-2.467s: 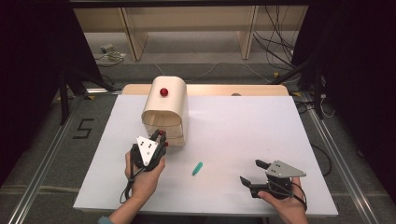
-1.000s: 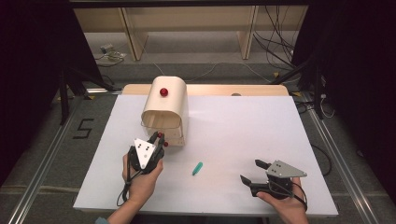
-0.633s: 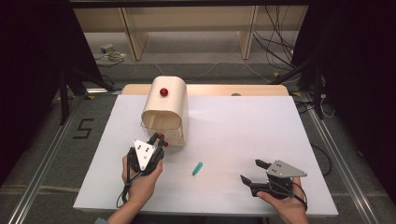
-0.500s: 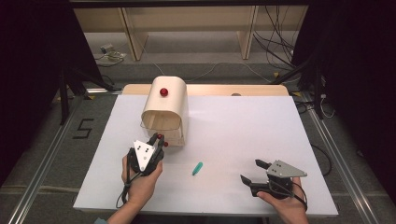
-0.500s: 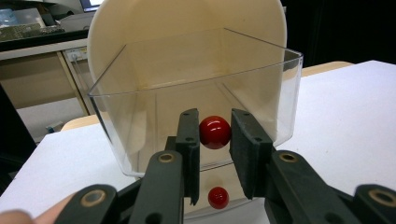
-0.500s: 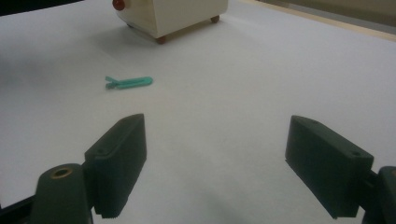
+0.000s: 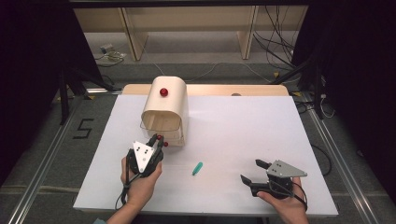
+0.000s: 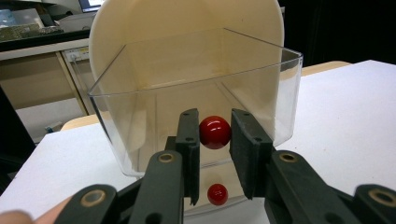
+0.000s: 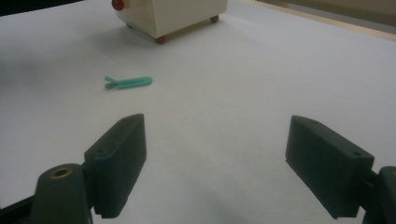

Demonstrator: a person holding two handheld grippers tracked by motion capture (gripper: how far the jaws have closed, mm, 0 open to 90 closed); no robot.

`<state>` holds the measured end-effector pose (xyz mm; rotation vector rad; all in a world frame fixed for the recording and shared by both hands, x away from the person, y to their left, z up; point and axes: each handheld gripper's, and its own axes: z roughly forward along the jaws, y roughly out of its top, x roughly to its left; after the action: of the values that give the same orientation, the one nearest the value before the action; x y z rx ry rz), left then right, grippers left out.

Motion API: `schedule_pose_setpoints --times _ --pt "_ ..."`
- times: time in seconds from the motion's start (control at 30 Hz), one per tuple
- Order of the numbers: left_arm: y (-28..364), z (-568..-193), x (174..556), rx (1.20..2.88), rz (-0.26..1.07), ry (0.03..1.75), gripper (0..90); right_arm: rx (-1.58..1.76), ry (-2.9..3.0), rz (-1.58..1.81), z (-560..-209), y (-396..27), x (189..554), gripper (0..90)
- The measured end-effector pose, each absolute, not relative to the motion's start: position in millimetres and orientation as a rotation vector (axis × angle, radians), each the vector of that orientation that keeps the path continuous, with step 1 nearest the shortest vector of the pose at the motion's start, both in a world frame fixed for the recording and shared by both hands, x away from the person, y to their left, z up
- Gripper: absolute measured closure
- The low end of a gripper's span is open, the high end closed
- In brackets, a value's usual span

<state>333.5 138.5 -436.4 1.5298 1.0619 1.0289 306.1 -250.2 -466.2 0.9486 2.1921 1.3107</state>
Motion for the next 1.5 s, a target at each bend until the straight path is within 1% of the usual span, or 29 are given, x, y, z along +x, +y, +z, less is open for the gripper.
schedule_pose_setpoints --times 1.5 --pt "142 -436 317 1.535 1.019 1.049 73.1 0.943 2.193 1.312 -466 -251 306 21.3"
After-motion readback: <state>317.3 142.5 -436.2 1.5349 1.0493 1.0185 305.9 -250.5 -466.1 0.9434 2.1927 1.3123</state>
